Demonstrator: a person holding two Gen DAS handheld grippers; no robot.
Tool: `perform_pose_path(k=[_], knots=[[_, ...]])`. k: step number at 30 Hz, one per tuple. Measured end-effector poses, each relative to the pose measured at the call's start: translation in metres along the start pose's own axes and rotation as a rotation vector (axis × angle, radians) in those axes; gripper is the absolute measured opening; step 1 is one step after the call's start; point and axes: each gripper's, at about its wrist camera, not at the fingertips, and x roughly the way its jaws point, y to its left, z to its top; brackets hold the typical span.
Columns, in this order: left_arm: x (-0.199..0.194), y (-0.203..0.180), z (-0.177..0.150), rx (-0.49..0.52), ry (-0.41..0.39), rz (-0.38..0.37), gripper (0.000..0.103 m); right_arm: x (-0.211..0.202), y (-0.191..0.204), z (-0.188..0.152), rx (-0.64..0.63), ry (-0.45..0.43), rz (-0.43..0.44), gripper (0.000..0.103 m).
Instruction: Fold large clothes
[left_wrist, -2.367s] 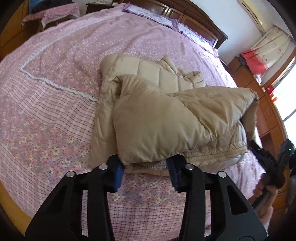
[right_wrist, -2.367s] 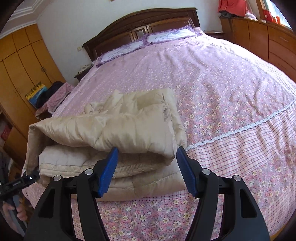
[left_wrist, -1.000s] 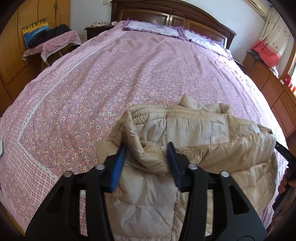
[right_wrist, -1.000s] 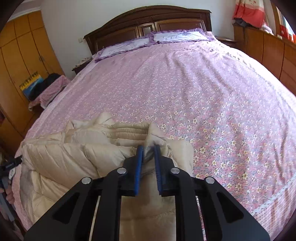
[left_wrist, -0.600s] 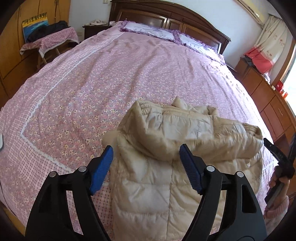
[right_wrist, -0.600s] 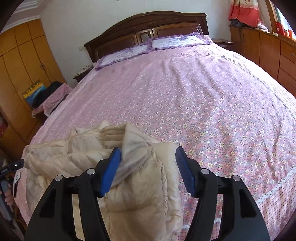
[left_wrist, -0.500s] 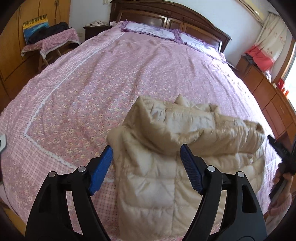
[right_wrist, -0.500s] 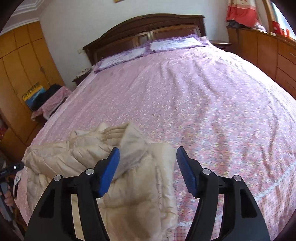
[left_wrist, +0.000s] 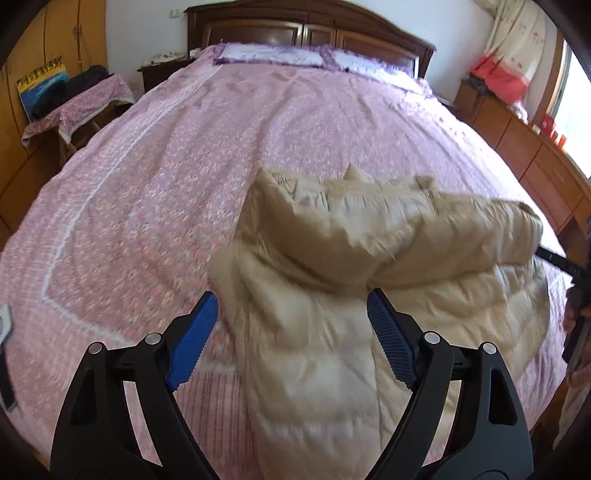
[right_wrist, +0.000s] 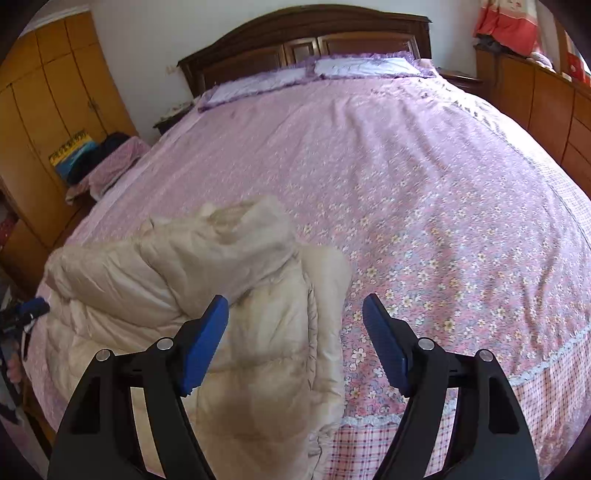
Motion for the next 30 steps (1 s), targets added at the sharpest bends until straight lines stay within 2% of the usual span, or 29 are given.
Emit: perform_pose_path(k=[5, 6, 7, 8, 9, 10, 11, 12, 15, 20, 25, 28, 30], knots=[[0.025, 0.011, 0.003, -0.062, -0.035, -0.104, 0.082, 0.029, -0.008, 0.002, 0.105, 0.065, 0.111, 0.074], [0.027, 0.012, 0.003, -0.086, -0.049, -0.133, 0.077, 0.031, -0.008, 0.003, 0.123, 0.065, 0.125, 0.074], [0.028, 0.012, 0.004, -0.096, -0.061, -0.140, 0.058, 0.035, -0.009, 0.004, 0.139, 0.063, 0.138, 0.073], [0.029, 0.010, 0.005, -0.101, -0.070, -0.146, 0.034, 0.037, -0.009, 0.005, 0.151, 0.058, 0.145, 0.061], [0.027, 0.008, 0.007, -0.104, -0.079, -0.151, 0.025, 0.038, -0.008, 0.006, 0.154, 0.055, 0.147, 0.044], [0.026, 0.005, 0.010, -0.106, -0.087, -0.138, 0.017, 0.038, -0.007, 0.007, 0.154, 0.048, 0.138, 0.035], [0.024, 0.004, 0.013, -0.101, -0.094, -0.128, 0.013, 0.035, -0.006, 0.008, 0.156, 0.038, 0.139, 0.023], [0.022, 0.002, 0.018, -0.091, -0.104, -0.110, 0.013, 0.030, -0.006, 0.010, 0.164, 0.016, 0.152, 0.016], [0.024, -0.004, 0.040, -0.066, -0.115, -0.056, 0.013, 0.014, -0.002, 0.020, 0.161, -0.048, 0.162, 0.013], [0.061, -0.005, 0.068, -0.090, -0.055, 0.029, 0.013, 0.017, 0.012, 0.043, 0.114, -0.105, 0.054, 0.013], [0.104, -0.007, 0.075, -0.075, 0.008, 0.100, 0.018, 0.057, 0.020, 0.055, 0.058, -0.052, -0.097, 0.013], [0.121, 0.000, 0.077, -0.103, 0.041, 0.092, 0.023, 0.085, 0.020, 0.055, 0.015, 0.012, -0.160, 0.016], [0.131, 0.007, 0.075, -0.141, 0.058, 0.072, 0.026, 0.101, 0.015, 0.052, 0.008, 0.048, -0.172, 0.020]])
